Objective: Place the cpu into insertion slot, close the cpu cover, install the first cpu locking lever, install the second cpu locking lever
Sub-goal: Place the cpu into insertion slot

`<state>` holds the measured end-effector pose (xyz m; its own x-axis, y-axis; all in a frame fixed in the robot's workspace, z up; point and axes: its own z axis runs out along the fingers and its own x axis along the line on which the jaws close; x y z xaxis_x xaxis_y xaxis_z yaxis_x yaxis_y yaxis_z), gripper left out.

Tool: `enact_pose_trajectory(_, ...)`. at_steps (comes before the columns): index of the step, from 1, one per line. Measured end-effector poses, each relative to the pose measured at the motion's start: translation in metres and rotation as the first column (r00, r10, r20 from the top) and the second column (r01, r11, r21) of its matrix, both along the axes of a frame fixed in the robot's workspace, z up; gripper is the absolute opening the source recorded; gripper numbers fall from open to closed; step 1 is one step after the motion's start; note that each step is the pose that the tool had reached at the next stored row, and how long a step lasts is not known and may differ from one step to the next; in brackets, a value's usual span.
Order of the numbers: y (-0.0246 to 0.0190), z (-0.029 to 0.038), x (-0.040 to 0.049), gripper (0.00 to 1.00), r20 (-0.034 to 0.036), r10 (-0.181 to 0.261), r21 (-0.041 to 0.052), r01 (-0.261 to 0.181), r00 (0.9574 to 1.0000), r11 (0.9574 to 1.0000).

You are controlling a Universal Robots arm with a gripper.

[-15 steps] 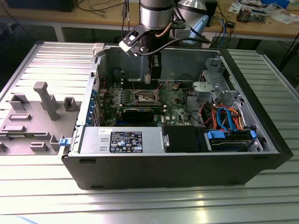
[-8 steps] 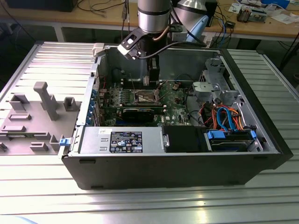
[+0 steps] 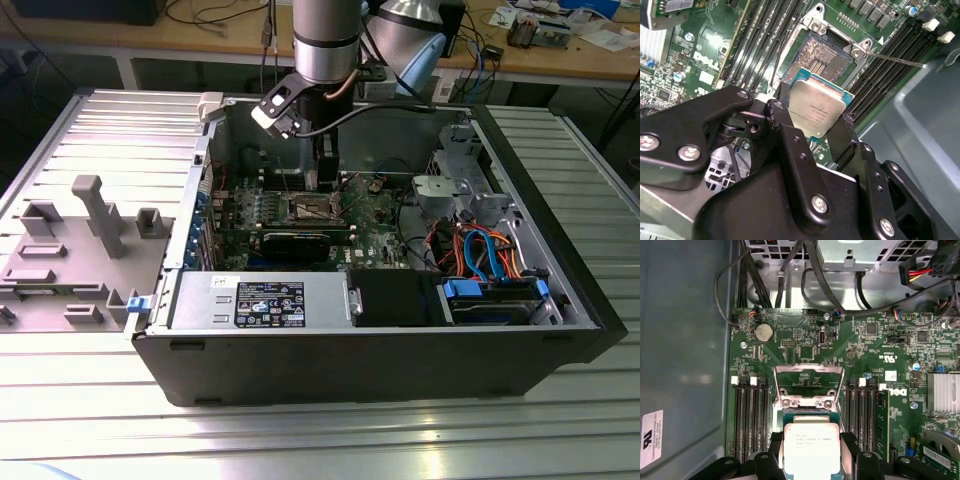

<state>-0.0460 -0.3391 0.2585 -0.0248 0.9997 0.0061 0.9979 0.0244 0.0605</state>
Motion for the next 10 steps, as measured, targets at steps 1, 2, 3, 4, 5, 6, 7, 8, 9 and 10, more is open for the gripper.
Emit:
enact_pose_trajectory(1, 0.0002, -0.0018, 0.0000, 0.54, 0.0001, 0.000, 0.0001, 0.000, 1.0000, 1.0000)
enact_pose_trajectory(2, 0.0003, -0.0034, 0.0000, 0.54, 0.0004, 0.000, 0.0001, 0.000, 1.0000, 1.0000)
enact_pose_trajectory(3, 0.0004, -0.0047, -0.0001, 0.54, 0.0004, 0.000, 0.0001, 0.000, 1.0000, 1.0000)
enact_pose_trajectory(4, 0.0004, -0.0057, -0.0002, 0.54, 0.0003, 0.000, 0.0000, 0.000, 1.0000, 1.0000)
enact_pose_trajectory(5, 0.0004, -0.0063, -0.0002, 0.54, 0.0003, 0.000, 0.0001, 0.000, 1.0000, 1.0000)
enact_pose_trajectory(6, 0.0004, -0.0065, -0.0003, 0.54, 0.0003, 0.000, -0.0001, 0.000, 1.0000, 1.0000)
enact_pose_trajectory(7, 0.0004, -0.0065, -0.0003, 0.54, 0.0002, 0.000, -0.0003, 0.000, 1.0000, 1.0000)
enact_pose_trajectory(8, 0.0005, -0.0070, -0.0003, 0.54, 0.0003, 0.000, 0.0000, 0.000, 1.0000, 1.0000)
enact_pose_trajectory(9, 0.0005, -0.0073, -0.0003, 0.54, 0.0004, 0.000, 0.0000, 0.000, 1.0000, 1.0000)
enact_pose_trajectory(10, 0.0004, -0.0073, -0.0003, 0.54, 0.0004, 0.000, 0.0000, 0.000, 1.0000, 1.0000)
